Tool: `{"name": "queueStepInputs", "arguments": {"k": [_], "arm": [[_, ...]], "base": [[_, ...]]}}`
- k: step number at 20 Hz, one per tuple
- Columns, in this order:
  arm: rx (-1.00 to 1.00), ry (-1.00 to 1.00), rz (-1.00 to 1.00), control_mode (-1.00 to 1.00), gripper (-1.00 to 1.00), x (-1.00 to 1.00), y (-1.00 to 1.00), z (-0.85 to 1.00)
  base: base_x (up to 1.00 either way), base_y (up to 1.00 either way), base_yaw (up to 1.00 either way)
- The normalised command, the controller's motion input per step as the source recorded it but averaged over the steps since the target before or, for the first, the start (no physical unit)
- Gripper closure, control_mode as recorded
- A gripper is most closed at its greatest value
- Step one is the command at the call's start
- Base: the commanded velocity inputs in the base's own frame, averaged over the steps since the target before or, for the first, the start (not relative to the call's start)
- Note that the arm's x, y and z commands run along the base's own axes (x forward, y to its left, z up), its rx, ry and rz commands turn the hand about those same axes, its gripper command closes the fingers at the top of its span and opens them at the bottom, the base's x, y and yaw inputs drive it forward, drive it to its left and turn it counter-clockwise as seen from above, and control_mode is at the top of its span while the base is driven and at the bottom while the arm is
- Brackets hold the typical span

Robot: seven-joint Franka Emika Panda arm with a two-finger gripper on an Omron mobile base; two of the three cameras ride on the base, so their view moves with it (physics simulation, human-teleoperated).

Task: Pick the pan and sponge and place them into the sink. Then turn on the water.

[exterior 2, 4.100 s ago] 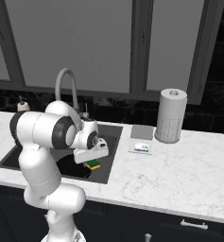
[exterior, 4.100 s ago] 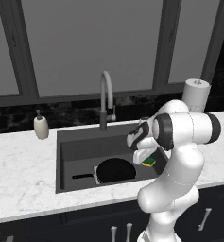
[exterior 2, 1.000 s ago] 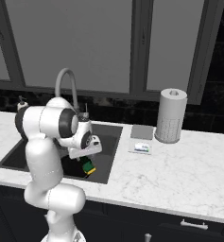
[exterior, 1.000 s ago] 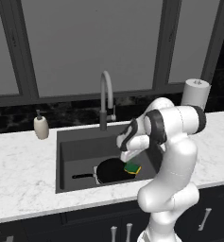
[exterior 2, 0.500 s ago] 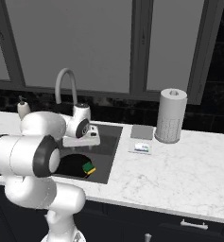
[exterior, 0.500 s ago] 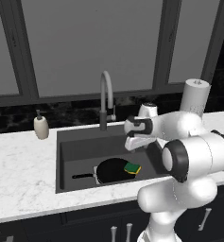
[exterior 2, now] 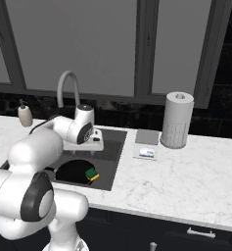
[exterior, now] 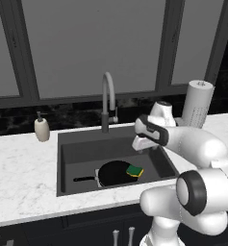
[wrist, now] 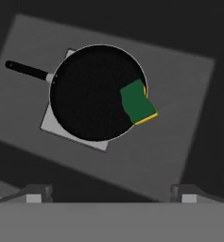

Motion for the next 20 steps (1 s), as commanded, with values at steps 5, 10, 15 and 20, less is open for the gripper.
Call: {"name": "queueStepInputs", "arguments": {"k": [5,10,15,20], "arm": [[0.18,-0.07,-0.07,-1.0,-1.0,0.11,0.02,0.0],[0.32,-0.13,-0.24,-1.0,-1.0,0.25,0.25,0.13],[0.24,-0.01,-0.32,-1.0,-1.0,0.26,0.38,0.31],[0.19,0.01,-0.33,-1.0,-1.0,0.18,0.19,0.2]], "base": [[0.0,0.0,0.0],[0.0,0.0,0.0],[0.0,0.0,0.0],[0.0,0.0,0.0]]}}
